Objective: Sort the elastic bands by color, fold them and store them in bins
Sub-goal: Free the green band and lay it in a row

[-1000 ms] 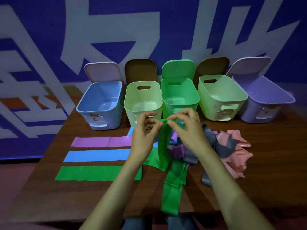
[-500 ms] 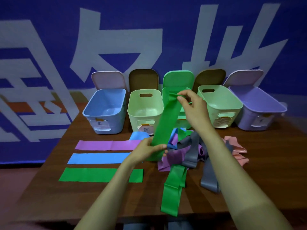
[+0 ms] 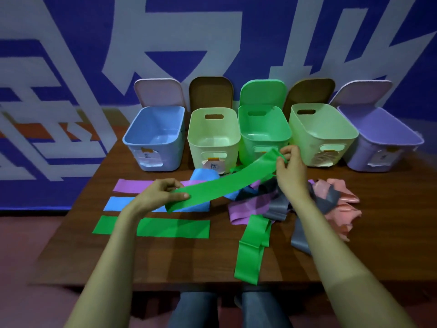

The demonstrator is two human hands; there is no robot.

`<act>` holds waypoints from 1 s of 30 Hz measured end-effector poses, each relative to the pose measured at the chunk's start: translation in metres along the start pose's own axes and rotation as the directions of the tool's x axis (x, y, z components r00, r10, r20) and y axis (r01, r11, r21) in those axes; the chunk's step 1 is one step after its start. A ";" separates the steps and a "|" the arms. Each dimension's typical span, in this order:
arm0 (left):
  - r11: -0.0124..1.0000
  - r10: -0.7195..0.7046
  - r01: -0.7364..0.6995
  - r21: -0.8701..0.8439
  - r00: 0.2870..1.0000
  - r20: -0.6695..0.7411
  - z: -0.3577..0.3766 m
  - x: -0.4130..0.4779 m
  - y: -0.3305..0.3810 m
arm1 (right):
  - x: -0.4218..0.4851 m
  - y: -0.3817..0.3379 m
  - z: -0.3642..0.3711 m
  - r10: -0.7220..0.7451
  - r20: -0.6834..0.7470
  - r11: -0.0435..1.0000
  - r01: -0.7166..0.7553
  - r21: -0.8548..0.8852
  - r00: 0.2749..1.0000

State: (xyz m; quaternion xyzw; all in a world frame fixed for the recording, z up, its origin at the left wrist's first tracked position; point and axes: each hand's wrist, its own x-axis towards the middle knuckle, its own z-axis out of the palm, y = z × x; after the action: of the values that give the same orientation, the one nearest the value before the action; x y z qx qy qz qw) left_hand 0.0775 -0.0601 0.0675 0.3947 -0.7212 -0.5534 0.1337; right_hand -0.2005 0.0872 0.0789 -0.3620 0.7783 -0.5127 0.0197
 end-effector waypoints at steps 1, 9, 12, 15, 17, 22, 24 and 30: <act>1.000 -0.010 0.010 -0.023 1.000 -0.027 -0.007 -0.003 -0.006 | -0.009 0.004 0.005 0.002 0.011 1.000 -0.002 0.001 1.000; 0.948 -0.216 0.011 -0.319 0.757 -0.617 -0.048 -0.029 -0.065 | -0.088 0.003 0.068 -0.244 0.248 0.964 0.261 -0.040 0.938; 0.968 -0.225 0.069 -0.241 0.664 -0.713 -0.061 -0.034 -0.090 | -0.105 0.001 0.092 -0.206 0.363 0.963 0.254 -0.090 0.909; 0.979 -0.177 0.187 -0.083 0.573 -0.800 -0.074 -0.038 -0.112 | -0.119 -0.003 0.111 -0.196 0.434 0.955 0.272 -0.120 0.879; 0.974 -0.155 0.226 -0.032 0.555 -0.817 -0.078 -0.042 -0.123 | -0.127 -0.003 0.118 -0.180 0.454 0.951 0.272 -0.145 0.873; 0.967 -0.147 0.255 -0.001 0.554 -0.819 -0.081 -0.049 -0.135 | -0.141 0.001 0.129 -0.108 0.485 0.942 0.245 -0.229 0.868; 0.965 -0.146 0.263 0.007 0.558 -0.817 -0.081 -0.050 -0.137 | -0.145 0.003 0.131 -0.102 0.486 0.939 0.246 -0.242 0.868; 0.959 -0.147 0.281 0.019 0.557 -0.817 -0.084 -0.049 -0.140 | -0.150 0.007 0.133 -0.116 0.478 0.927 0.268 -0.263 0.871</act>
State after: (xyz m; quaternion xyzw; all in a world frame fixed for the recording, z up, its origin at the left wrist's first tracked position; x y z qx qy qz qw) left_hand 0.2213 -0.0936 -0.0173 0.6962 -0.5663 -0.2703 0.3488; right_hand -0.0402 0.0712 -0.0406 -0.5464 0.7843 -0.2798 0.0899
